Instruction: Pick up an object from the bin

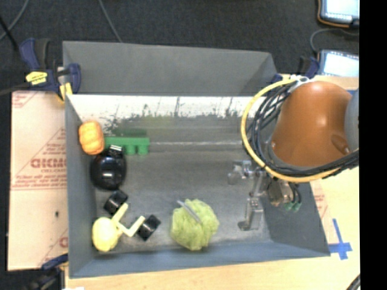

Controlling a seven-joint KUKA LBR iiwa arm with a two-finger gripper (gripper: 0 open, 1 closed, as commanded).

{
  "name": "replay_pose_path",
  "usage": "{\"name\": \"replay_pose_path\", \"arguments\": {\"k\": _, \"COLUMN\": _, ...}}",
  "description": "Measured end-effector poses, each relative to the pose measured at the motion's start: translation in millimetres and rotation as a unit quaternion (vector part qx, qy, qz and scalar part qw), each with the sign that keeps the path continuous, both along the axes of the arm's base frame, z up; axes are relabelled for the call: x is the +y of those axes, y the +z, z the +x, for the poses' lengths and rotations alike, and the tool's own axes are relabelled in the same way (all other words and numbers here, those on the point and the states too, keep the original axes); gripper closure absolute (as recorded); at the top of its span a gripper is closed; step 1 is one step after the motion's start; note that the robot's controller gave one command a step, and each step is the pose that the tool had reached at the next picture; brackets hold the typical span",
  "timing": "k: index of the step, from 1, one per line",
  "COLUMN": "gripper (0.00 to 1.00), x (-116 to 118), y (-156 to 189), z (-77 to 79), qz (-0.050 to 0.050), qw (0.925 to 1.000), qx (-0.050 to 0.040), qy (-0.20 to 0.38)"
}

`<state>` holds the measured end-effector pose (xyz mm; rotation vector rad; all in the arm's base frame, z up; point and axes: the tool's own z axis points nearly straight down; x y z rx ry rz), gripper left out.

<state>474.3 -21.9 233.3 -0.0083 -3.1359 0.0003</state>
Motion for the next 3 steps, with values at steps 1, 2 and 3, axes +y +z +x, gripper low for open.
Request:
{"name": "replay_pose_path", "arguments": {"k": 1, "gripper": 0.00, "x": 0, "y": 4, "z": 1.5, "qz": 0.000, "qw": 1.0000, "qx": -0.0044, "qy": 0.000}}
{"name": "replay_pose_path", "arguments": {"k": 2, "gripper": 0.00, "x": 33, "y": -28, "z": 4.4, "qz": -0.001, "qw": 0.9994, "qx": -0.0060, "qy": 0.033}}
{"name": "replay_pose_path", "arguments": {"k": 3, "gripper": 0.00, "x": 43, "y": -75, "z": 17.4, "qz": 0.001, "qw": 0.9917, "qx": -0.0057, "qy": 0.128}}
